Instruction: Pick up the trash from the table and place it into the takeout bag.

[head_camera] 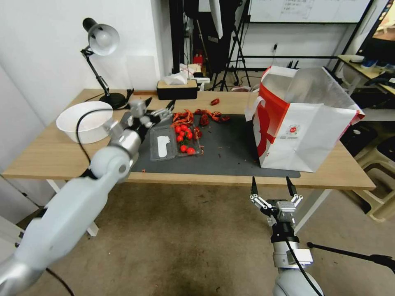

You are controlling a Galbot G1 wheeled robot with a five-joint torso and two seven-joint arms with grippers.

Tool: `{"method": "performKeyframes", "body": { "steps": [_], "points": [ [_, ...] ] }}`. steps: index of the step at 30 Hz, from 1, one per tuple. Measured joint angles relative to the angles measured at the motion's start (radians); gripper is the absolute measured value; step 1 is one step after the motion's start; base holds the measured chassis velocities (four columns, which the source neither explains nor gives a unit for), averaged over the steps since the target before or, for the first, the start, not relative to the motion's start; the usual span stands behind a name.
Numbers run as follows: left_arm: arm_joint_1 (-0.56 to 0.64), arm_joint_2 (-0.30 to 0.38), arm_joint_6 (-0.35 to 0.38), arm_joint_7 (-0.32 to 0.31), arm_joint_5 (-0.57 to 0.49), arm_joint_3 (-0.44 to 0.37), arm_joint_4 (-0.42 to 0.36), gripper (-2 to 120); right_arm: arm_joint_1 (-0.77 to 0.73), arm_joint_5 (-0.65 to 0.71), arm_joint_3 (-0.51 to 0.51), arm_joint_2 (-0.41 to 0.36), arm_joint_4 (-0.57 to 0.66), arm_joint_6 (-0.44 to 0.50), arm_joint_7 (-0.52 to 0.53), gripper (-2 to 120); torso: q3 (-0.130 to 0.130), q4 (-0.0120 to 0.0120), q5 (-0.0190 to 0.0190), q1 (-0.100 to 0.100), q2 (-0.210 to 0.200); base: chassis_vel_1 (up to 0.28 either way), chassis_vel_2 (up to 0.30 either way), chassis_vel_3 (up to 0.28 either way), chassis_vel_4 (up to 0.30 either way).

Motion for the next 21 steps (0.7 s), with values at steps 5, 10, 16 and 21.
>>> {"method": "performKeyframes", "body": {
  "steps": [5, 10, 16, 21],
  "points": [
    [0.108, 0.005, 0.013, -0.048, 0.029, -0.066, -0.059, 100, 0.003, 0.000, -0.006, 0.000, 0.001, -0.003, 0.000, 100, 0.000, 0.0000, 0.0002, 0.000, 0.000, 0.000, 0.000, 0.000, 0.000],
    [0.374, 0.001, 0.025, -0.123, 0.130, -0.243, -0.224, 100, 0.001, -0.006, -0.013, 0.006, 0.003, -0.003, -0.001, 100, 0.000, -0.0001, 0.0005, 0.000, 0.000, 0.000, 0.000, 0.000, 0.000],
    [0.649, -0.090, -0.001, -0.121, 0.308, -0.421, -0.329, 100, -0.009, -0.013, -0.015, 0.008, 0.004, 0.002, -0.001, 100, 0.000, -0.0002, 0.0004, 0.000, 0.000, 0.000, 0.000, 0.000, 0.000],
    [0.793, -0.171, -0.048, -0.086, 0.374, -0.519, -0.369, 100, -0.014, -0.014, -0.011, 0.006, 0.007, 0.005, -0.001, 100, 0.000, -0.0001, 0.0004, 0.000, 0.000, 0.000, 0.000, 0.000, 0.000]
  ]
}}
